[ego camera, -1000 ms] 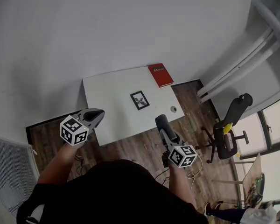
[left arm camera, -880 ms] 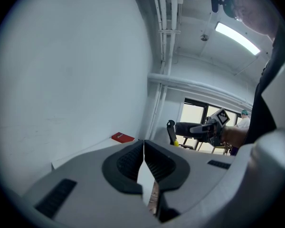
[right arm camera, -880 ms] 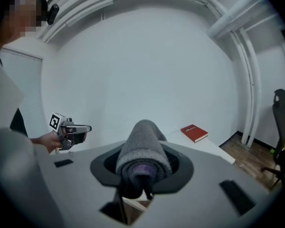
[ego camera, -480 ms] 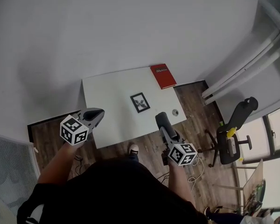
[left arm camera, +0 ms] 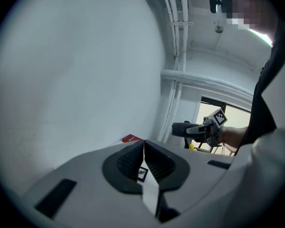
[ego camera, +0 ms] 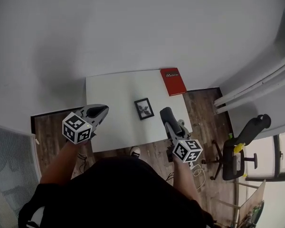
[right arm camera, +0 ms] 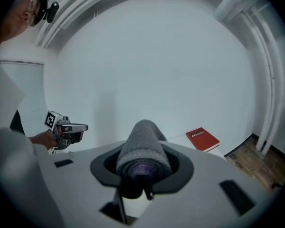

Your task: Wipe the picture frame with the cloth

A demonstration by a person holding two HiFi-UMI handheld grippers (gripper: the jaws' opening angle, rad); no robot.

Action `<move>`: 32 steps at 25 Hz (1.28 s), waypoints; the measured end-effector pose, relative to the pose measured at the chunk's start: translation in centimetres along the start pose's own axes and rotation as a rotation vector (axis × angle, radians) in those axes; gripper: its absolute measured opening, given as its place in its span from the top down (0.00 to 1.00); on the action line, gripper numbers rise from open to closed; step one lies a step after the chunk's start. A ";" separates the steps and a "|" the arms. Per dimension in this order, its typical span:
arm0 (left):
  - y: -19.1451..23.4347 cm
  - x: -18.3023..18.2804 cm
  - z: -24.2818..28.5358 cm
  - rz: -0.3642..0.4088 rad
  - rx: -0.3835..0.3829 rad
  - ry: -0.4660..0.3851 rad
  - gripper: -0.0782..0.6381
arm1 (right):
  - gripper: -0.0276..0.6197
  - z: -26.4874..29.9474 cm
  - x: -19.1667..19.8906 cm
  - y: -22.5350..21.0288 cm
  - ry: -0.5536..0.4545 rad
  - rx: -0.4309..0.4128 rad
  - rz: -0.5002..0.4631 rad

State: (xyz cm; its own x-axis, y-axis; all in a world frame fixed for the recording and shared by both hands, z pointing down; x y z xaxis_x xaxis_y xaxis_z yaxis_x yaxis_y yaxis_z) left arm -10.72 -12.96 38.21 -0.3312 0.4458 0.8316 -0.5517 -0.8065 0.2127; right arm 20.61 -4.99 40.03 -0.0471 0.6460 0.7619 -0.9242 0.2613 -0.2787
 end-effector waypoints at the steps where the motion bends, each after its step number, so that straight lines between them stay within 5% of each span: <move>1: 0.0 -0.3 0.5 -0.004 -0.007 0.002 0.88 | 0.78 0.4 -0.4 -0.7 0.006 -0.007 -0.006; 32: -0.6 -3.3 10.1 -0.131 -0.214 0.038 0.88 | 0.78 10.9 -5.5 -12.1 0.160 -0.239 -0.158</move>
State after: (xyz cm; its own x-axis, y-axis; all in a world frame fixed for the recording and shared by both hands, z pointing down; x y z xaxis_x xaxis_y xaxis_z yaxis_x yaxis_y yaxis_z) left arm -1.58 -17.91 40.54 -0.2726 0.5584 0.7835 -0.7400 -0.6421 0.2001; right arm 27.89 -19.50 45.55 0.1677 0.6834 0.7105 -0.7994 0.5161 -0.3076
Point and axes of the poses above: the fingertips, and each gripper's own axes: z forward along the fingers, y to its left, x out of its underside, the point moved 4 cm from there along -z, backward along the fingers, and after that the axes turned 14 degrees about y, right-handed, at the moved point
